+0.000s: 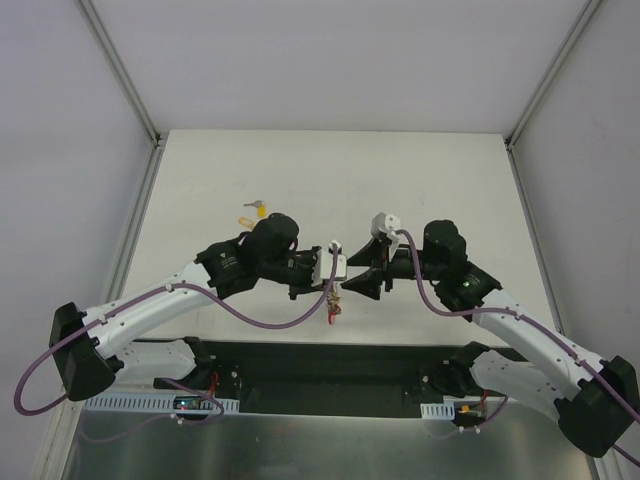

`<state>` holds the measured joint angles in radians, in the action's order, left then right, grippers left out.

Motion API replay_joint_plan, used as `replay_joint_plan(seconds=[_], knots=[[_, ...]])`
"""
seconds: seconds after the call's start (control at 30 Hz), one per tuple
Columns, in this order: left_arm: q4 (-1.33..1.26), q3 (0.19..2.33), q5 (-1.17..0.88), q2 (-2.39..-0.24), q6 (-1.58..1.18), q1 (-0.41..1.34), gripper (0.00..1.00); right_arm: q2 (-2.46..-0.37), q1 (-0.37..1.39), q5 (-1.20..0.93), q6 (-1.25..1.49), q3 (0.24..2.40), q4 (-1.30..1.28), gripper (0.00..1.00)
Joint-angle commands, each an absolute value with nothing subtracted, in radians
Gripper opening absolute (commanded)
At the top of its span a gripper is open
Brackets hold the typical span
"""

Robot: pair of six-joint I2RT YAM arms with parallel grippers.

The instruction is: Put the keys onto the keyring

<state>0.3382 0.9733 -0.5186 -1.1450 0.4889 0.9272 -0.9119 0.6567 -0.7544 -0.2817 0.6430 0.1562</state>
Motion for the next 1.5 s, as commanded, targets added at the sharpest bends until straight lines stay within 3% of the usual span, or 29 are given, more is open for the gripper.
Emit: replay_joint_plan(seconds=[0.0,0.37,0.5,0.73,0.9,1.17,1.47], knots=[[0.347,1.031,-0.578,-1.109,0.529,0.911,0.0,-0.959,0.678,-0.885,-0.382,0.707,0.12,0.6],[0.351,1.019,-0.621,-1.088,0.548,0.9,0.0,-1.068,0.715,-0.925,-0.454,0.785,0.044,0.59],[0.351,1.009,-0.617,-1.08,0.548,0.9,0.0,-1.089,0.722,-0.939,-0.462,0.802,0.04,0.54],[0.351,1.011,-0.612,-1.078,0.545,0.897,0.0,-1.124,0.733,-0.965,-0.491,0.824,0.005,0.38],[0.351,1.012,-0.614,-1.081,0.537,0.89,0.0,-1.137,0.738,-0.971,-0.505,0.831,0.005,0.31],[0.351,1.012,-0.577,-1.078,0.522,0.887,0.0,-1.131,0.741,-0.96,-0.509,0.83,-0.025,0.01],[0.33,1.005,-0.467,-1.043,0.483,0.881,0.01,-1.089,0.742,-0.861,-0.505,0.799,-0.029,0.01]])
